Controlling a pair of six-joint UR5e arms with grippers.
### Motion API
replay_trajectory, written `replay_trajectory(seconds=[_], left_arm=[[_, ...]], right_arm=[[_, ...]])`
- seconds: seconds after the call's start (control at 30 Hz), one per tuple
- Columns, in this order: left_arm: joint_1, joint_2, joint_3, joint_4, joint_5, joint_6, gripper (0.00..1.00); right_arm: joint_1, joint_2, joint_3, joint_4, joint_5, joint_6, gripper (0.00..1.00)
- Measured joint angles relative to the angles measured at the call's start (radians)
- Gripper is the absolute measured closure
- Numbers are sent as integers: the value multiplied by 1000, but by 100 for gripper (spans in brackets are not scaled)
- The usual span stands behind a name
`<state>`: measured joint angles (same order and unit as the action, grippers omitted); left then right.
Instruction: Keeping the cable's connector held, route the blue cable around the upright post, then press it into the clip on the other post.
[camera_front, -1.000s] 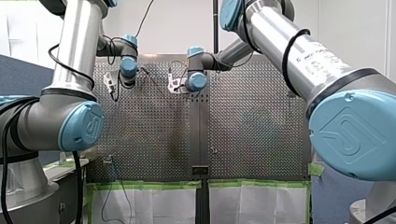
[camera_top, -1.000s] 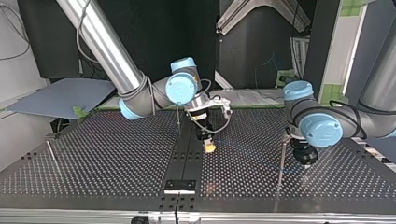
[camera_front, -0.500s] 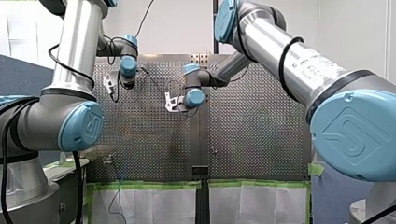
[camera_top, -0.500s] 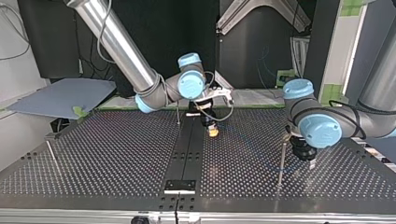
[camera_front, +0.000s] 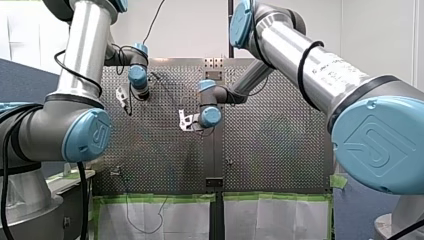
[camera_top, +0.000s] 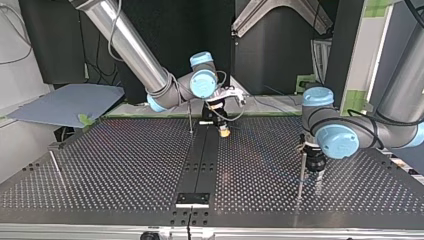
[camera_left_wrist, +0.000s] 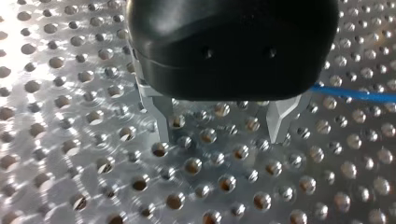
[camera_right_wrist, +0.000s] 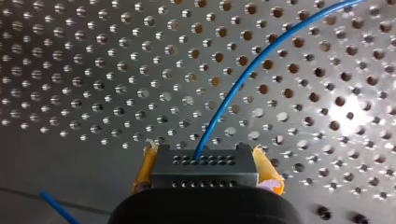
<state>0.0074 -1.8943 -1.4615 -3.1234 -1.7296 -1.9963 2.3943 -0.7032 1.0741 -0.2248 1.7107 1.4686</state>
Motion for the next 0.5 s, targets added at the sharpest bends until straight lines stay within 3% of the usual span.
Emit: replay_trajectory(seconds=[0.3,0.5], left_arm=[[2,-1,0,-1,32,-20,2],[4,-1,0,0,30,-20,2]], right_arm=[[-6,23,74,-85,1,8,100],[-4,80,84,-100,31,9,100]])
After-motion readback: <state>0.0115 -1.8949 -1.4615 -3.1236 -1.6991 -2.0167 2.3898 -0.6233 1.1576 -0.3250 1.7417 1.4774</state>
